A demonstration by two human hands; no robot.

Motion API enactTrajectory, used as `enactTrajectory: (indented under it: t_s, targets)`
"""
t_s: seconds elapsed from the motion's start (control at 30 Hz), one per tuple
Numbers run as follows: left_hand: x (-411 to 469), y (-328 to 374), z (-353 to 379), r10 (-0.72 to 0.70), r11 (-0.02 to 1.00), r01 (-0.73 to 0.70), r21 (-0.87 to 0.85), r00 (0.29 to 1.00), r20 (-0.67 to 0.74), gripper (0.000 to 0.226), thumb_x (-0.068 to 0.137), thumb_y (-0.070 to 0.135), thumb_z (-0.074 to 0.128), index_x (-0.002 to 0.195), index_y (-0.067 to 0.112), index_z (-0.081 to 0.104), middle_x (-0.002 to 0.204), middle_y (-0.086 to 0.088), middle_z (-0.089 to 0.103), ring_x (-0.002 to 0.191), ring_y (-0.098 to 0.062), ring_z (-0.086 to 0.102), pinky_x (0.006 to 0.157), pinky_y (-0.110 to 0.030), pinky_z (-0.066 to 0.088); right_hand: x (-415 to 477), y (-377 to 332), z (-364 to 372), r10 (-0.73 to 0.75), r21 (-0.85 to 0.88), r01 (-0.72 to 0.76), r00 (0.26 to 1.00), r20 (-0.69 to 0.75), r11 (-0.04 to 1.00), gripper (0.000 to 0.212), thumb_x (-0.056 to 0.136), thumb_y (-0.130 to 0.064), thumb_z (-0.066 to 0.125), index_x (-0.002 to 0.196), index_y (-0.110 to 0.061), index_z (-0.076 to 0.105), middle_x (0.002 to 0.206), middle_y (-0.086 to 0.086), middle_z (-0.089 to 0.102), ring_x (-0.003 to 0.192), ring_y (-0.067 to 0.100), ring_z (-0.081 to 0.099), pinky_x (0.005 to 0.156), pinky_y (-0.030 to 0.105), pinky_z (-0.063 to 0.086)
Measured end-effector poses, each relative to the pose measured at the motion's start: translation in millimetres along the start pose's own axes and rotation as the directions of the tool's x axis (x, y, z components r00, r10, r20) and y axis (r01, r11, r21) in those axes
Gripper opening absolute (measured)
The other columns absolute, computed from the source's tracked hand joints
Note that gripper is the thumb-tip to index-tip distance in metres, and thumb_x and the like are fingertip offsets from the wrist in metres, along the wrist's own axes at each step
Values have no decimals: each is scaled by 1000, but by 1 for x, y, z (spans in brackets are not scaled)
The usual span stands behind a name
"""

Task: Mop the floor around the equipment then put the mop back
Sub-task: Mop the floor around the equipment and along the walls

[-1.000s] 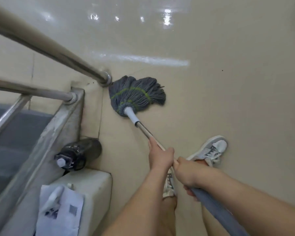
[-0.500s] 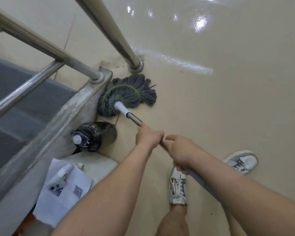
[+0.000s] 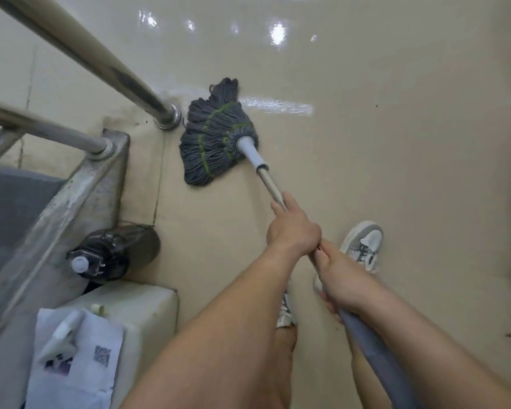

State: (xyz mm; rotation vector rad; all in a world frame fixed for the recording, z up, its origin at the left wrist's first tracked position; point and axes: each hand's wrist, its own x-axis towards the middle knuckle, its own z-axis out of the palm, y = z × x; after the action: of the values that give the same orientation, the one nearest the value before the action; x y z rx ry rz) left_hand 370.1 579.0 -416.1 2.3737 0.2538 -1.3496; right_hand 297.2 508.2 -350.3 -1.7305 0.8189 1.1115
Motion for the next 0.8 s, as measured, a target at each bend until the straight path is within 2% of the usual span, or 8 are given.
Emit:
enactTrajectory:
  t_s: [0.07,0.13,0.23,0.33,0.4,0.53,0.63,0.8]
  targets:
    - [-21,13,26,19,1000,-19,-4,1000,20,85,88,22,48,155,5,-2,159,-19,17,131,-37,47,100,-38,42,-14,28,-4,-25,-200,12,998,-64,980,38,104,-31,21,139,-34,34,62,9,55,40,22,51,39,24,40]
    - [-44,18,52,22,1000,-21,-22,999,29,82,88,21,47,154,4,0,156,-17,23,128,-37,49,97,-39,43,-29,57,-8,-7,-319,-21,996,-86,947,41,104,-32,20,145,-31,26,63,4,48,53,24,50,48,27,39]
    - [-77,19,89,2,1000,1,-32,997,81,82,88,21,45,154,5,-1,159,-15,19,126,-37,51,97,-39,43,-55,100,-14,30,-388,-47,998,-49,921,44,104,-38,20,147,-34,20,77,6,52,67,27,52,65,30,40]
    - [-104,19,127,-9,1000,11,-19,995,102,82,87,22,43,154,6,-2,161,-14,15,125,-37,52,97,-39,42,-76,137,-22,83,-395,-88,996,-30,914,43,103,-40,21,146,-38,21,89,13,61,72,29,59,66,29,40]
    - [-121,23,156,-13,1000,13,0,992,128,84,88,24,43,155,5,-5,163,-16,12,127,-36,51,99,-38,42,-90,166,-28,103,-385,-105,994,-24,917,41,103,-41,21,143,-38,24,99,17,66,82,32,65,66,31,46]
    - [-158,41,220,7,998,-18,56,982,187,85,91,26,44,153,-2,-6,162,-23,10,129,-37,50,100,-35,41,-125,234,-50,142,-325,-147,989,-39,934,37,102,-42,21,138,-41,31,84,7,59,51,19,50,48,28,44]
    - [-182,65,277,31,996,-52,78,969,245,88,91,25,47,152,-6,-8,161,-27,8,131,-37,47,102,-34,40,-150,294,-74,175,-250,-192,980,-91,949,35,102,-45,22,134,-40,37,80,4,54,48,14,42,41,25,36]
    - [-222,101,370,107,972,-178,155,918,382,95,88,24,52,153,-3,-11,160,-31,3,139,-37,39,110,-32,35,-196,389,-89,299,11,-302,939,-168,953,30,100,-46,25,126,-48,41,79,5,61,46,22,55,39,21,40]
